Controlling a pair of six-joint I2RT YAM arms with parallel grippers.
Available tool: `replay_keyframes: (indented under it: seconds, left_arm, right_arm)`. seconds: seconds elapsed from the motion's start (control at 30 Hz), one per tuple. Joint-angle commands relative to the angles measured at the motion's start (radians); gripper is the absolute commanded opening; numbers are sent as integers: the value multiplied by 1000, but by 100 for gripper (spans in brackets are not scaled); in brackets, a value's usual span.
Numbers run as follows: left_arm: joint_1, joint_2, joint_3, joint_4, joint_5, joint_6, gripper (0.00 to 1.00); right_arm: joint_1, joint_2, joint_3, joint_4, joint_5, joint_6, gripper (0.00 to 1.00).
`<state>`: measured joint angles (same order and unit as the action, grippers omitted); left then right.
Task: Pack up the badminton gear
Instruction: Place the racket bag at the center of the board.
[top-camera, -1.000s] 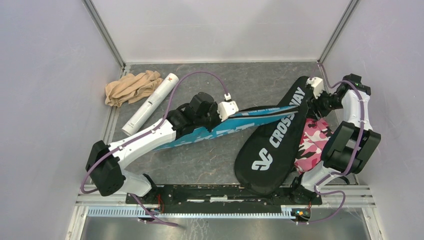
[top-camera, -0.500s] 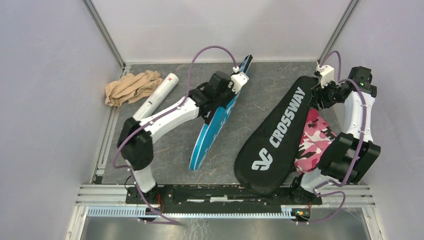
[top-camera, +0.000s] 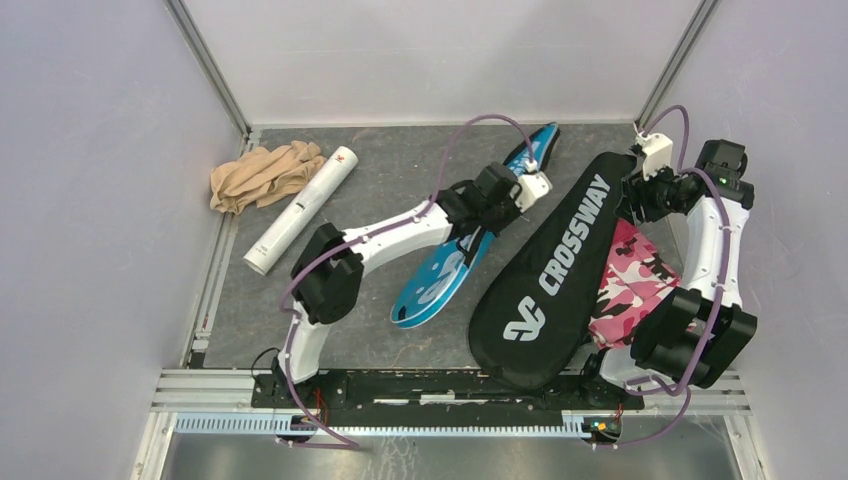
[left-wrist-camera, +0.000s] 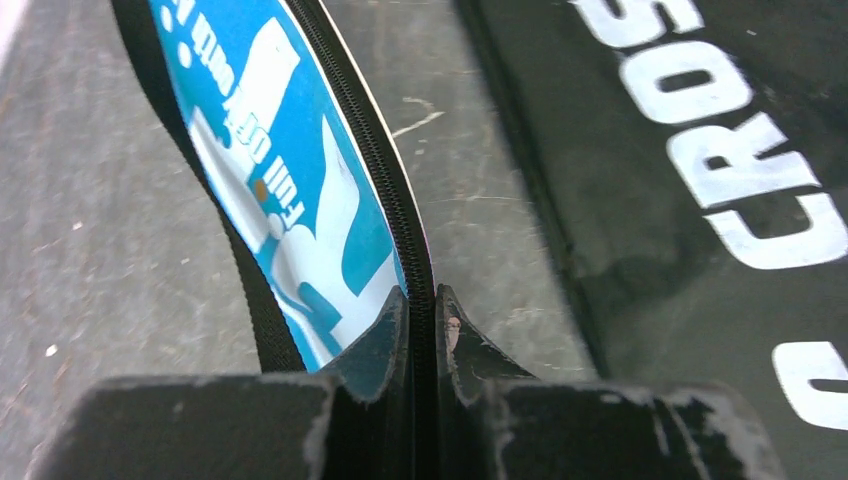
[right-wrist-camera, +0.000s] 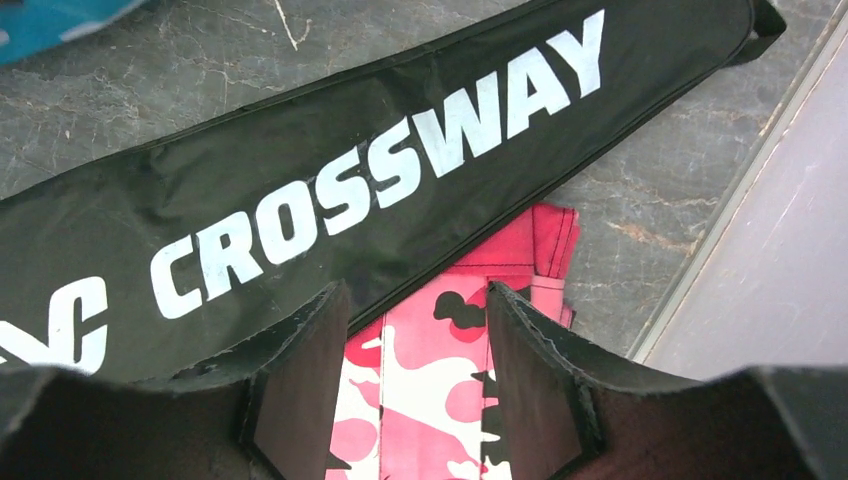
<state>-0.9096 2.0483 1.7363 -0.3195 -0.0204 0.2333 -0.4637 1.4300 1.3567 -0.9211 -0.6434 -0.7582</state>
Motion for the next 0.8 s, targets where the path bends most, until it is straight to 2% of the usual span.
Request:
replay_keyframes:
  seconds: [0.0,0.27,0.33,0.6,0.77]
  left_arm:
    - [-63,54,52,37,59,65,9]
    - [-147,186,162,3,75,75,25]
    - [-167,212,193,-20,76,74,32]
    - [-176,197,222,-92,40,60,80]
    - [-176,86,145,-113,36,69,99]
  right_arm:
    - [2,-33,-35,71,31,107,59]
    - [2,-41,-49,145,68,228,60]
    - [2,-47,-58,159,72,242,60]
    - [2,-62,-85,182,65,252,62]
    - [5,-65,-92,198,39,256,66]
